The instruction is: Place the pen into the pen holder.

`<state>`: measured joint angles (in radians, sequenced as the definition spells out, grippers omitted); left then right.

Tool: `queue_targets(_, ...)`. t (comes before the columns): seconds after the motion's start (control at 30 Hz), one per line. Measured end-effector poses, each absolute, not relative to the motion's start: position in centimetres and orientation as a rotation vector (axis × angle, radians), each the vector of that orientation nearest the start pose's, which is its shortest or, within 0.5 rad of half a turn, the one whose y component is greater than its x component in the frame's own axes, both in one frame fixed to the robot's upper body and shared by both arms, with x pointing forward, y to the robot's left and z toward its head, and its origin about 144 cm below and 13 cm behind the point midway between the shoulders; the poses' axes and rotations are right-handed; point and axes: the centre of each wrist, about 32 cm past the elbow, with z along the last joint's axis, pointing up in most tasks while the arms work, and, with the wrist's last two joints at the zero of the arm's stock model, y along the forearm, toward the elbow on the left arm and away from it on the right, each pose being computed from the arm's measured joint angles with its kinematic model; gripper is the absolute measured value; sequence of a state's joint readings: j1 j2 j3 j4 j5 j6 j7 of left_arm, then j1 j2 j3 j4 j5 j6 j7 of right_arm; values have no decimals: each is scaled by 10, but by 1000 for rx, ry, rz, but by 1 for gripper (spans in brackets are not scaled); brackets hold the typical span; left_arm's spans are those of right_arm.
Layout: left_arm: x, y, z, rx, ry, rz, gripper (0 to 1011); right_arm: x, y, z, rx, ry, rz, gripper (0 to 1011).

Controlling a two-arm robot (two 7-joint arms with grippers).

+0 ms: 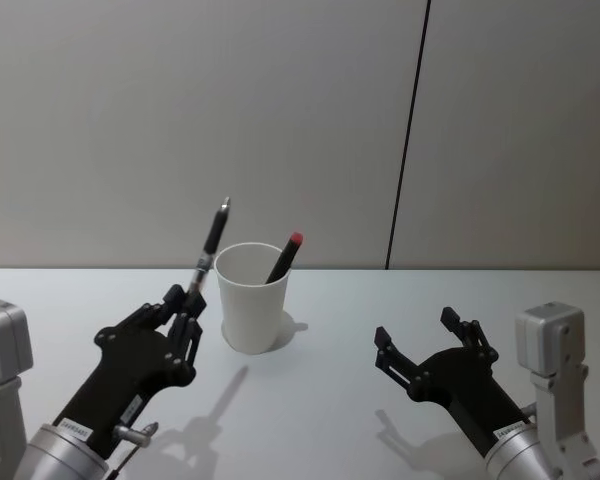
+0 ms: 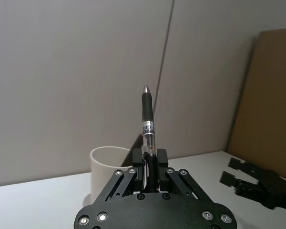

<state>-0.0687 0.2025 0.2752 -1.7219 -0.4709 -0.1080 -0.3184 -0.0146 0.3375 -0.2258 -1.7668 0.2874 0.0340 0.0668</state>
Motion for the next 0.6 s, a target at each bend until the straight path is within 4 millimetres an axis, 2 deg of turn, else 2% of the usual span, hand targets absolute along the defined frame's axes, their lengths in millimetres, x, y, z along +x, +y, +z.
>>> queue_targets(0.6,485,179,1196,-337,5,660,180,443,-237,1189,26,-75,-1229,1001)
